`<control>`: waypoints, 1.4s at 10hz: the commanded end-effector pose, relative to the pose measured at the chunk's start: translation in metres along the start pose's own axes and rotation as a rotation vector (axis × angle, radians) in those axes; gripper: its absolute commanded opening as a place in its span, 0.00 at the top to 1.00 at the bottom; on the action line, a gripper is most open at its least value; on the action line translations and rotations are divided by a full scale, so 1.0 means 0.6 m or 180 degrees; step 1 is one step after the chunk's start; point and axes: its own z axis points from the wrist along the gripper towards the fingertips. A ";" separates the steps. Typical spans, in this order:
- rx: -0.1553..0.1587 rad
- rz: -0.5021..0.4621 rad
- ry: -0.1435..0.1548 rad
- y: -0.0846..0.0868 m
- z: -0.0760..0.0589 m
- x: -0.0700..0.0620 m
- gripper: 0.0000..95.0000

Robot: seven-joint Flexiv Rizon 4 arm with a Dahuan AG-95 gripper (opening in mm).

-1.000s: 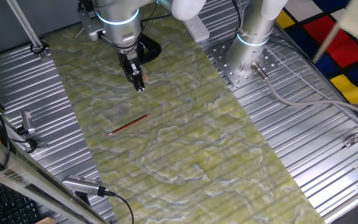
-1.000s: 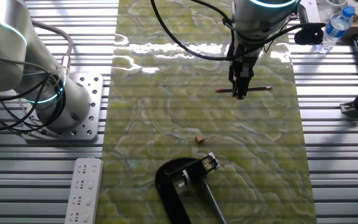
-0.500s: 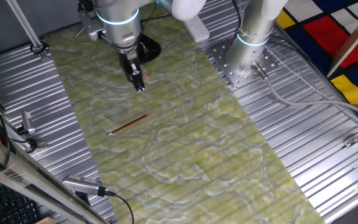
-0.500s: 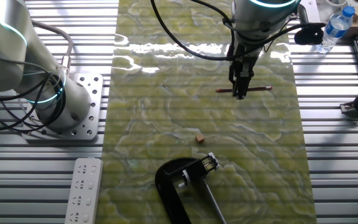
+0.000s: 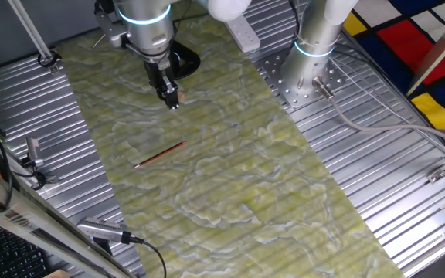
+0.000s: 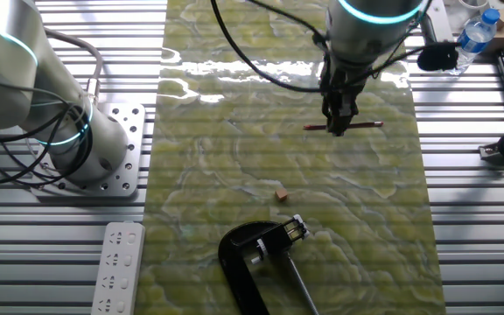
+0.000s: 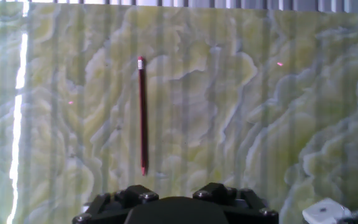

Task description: Insert the pencil into the pencil sharpener

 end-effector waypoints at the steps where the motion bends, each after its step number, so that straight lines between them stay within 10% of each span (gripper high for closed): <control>1: -0.0039 -0.0078 0.0004 0.001 0.001 -0.001 1.00; 9: -0.0006 -0.0016 0.0021 0.021 0.013 -0.013 1.00; 14: -0.0027 -0.0058 0.0018 0.046 0.107 -0.032 1.00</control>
